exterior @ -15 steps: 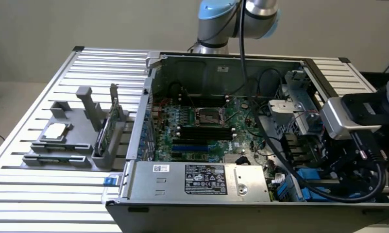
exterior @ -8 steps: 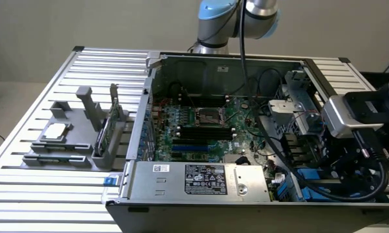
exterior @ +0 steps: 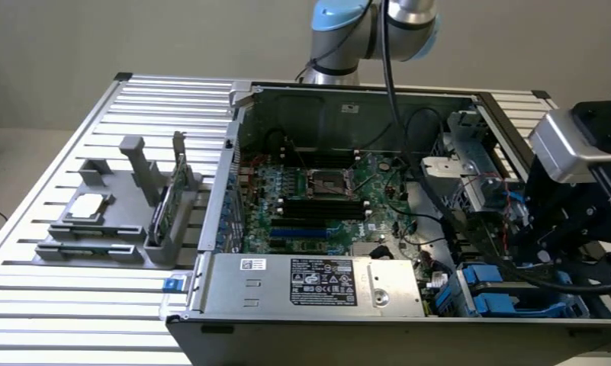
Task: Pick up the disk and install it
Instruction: 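Insert the disk into the insertion slot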
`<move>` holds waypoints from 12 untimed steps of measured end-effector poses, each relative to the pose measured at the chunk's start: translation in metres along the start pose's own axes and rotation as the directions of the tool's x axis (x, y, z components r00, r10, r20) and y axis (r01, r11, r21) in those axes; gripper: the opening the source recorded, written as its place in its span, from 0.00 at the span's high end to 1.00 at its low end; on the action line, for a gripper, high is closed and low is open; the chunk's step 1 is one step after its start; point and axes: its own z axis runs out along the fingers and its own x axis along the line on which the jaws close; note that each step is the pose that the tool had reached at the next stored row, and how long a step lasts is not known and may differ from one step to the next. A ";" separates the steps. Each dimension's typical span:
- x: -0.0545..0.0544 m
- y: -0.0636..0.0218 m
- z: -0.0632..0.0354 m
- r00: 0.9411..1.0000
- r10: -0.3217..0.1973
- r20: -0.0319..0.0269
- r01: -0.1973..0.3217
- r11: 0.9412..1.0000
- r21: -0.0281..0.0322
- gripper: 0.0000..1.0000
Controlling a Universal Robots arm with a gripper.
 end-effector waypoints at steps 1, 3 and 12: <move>0.000 0.0001 -0.0036 1.000 0.000 0.000 0.000 1.000 -0.001 0.75; -0.001 0.0001 -0.0060 1.000 0.000 0.000 0.000 1.000 -0.001 0.75; -0.001 0.0001 -0.0061 1.000 0.000 0.000 0.000 1.000 0.000 0.75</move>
